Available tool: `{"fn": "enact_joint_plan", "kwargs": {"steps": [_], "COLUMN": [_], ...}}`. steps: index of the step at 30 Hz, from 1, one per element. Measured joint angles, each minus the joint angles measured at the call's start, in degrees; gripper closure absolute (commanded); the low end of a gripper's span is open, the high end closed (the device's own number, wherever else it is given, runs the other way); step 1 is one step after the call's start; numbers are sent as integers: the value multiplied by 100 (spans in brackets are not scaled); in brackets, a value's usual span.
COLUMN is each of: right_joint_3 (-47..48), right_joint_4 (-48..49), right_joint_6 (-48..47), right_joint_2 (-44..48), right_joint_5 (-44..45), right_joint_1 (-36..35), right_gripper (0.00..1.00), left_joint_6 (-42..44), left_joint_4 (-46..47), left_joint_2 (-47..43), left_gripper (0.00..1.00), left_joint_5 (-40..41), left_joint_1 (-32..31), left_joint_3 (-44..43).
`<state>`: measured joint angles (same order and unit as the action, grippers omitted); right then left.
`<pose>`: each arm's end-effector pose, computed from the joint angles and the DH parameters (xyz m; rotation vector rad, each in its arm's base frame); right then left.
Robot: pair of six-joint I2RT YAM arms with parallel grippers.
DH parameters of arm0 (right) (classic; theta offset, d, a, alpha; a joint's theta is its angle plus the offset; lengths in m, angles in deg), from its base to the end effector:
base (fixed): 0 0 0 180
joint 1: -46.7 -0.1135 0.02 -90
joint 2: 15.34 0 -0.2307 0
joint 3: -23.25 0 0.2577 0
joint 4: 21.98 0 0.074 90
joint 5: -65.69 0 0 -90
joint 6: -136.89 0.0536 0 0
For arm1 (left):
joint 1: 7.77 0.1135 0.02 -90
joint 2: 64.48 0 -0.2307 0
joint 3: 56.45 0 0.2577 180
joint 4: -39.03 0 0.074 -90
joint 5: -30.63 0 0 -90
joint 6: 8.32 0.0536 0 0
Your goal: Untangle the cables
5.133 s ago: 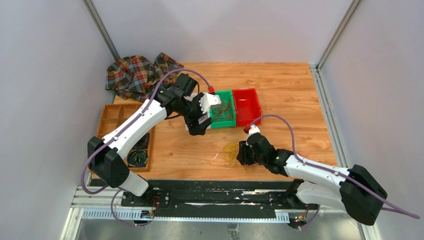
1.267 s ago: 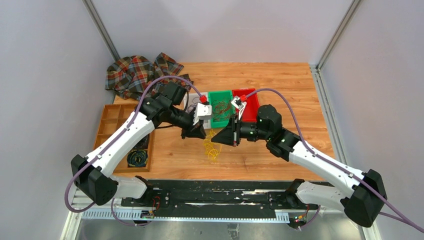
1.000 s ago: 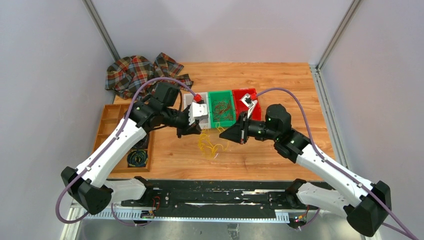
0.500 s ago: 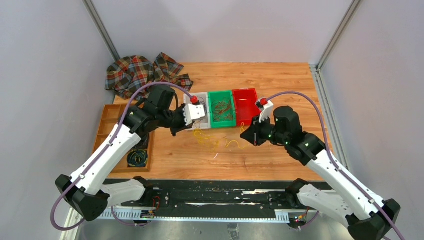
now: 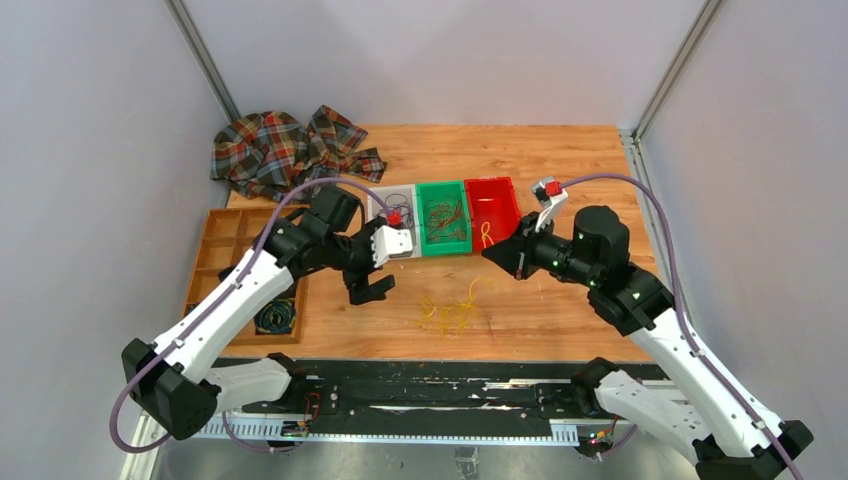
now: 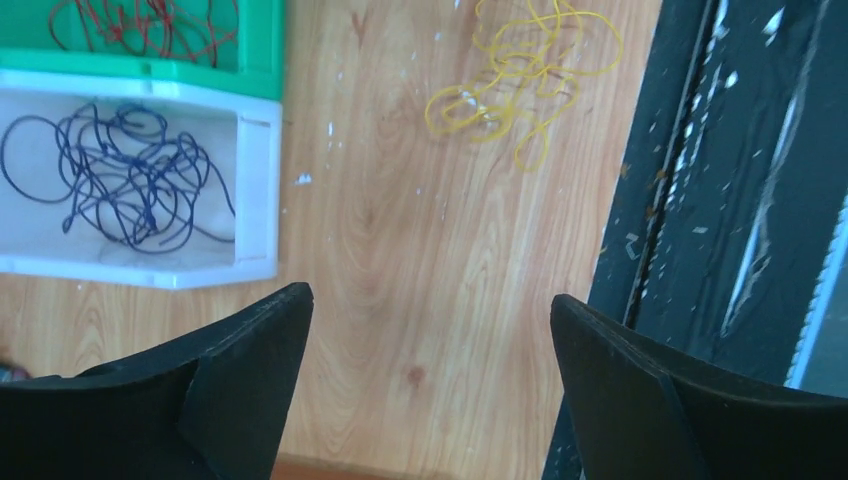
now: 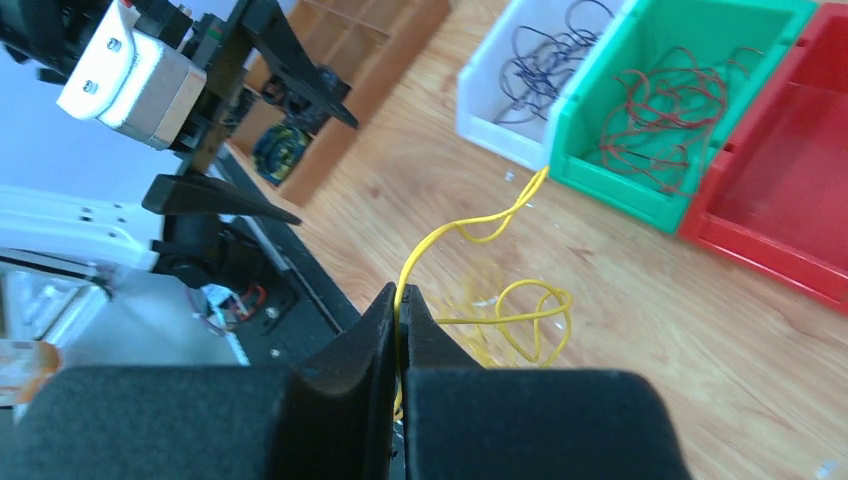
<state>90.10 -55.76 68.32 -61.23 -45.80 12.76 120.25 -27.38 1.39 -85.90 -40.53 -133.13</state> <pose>0.1723 0.1396 0.3438 -0.4872 1.8356 1.0117 0.1954 -0.1542 0.2717 1.5865 1.9015 -0.5428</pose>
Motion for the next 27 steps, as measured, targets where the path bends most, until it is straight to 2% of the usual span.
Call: {"fn": "enact_joint_plan", "kwargs": {"steps": [6,10,15,23,25,27], "right_joint_3": [-35,-166,-166,-24,-15,2], "right_joint_4": [984,1526,1950,2103,2157,2194], "right_joint_6": [874,1530,1963,1971,1969,1967], "right_joint_2": [-315,-424,-433,-581,-643,-706], "right_joint_5": [-267,-192,267,1220,1419,1569], "right_joint_1": [0,-7,-299,-1300,-1440,-1519], "right_gripper": [99,99,99,100,99,99], "left_joint_6": [-579,-1399,-2627,-3928,-4061,-4168], "left_joint_4": [151,1005,2367,3773,3987,4155], "left_joint_2": [39,81,396,800,800,800], "left_gripper": [3,2,4,21,33,49], "left_joint_5": [-651,-1091,-1572,-2090,-2181,-2251], "left_joint_1": [-15,-205,-442,-529,-590,-619], "left_joint_3": [-682,-765,-227,125,127,164]}}
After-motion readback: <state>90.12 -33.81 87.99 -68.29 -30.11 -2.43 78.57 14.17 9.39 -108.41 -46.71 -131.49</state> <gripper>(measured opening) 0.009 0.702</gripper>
